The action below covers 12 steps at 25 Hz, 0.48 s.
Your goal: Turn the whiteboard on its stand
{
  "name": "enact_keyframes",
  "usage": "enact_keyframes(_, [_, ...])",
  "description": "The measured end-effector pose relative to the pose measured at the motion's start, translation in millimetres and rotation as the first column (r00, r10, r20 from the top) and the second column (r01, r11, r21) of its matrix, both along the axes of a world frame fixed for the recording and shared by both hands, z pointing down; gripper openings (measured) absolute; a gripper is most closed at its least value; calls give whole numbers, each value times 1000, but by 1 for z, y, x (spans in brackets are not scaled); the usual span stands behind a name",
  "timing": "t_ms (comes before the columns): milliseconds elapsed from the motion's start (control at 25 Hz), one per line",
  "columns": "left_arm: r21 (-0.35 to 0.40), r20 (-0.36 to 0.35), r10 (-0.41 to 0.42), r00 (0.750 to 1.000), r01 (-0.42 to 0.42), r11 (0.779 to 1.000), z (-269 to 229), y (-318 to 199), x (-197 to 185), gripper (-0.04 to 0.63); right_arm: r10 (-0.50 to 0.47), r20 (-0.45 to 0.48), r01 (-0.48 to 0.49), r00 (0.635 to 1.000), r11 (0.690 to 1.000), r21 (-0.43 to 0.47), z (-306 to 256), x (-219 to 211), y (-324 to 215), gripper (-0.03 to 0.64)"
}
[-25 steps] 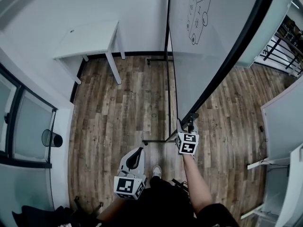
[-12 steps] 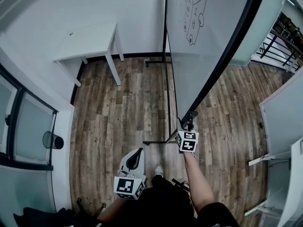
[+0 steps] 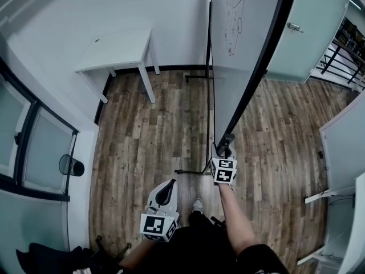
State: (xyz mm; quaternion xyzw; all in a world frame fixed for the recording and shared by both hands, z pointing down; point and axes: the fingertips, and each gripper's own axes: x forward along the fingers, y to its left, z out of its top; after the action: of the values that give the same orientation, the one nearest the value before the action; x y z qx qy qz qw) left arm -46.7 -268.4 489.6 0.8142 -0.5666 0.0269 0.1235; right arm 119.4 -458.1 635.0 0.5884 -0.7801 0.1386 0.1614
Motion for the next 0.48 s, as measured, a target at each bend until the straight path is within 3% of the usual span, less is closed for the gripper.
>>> enact_keyframes(480, [9,-6,-53,999,53,999,-5,45,-25,18,-30,7,30,1000,1000,-1,-1,-40,42,180])
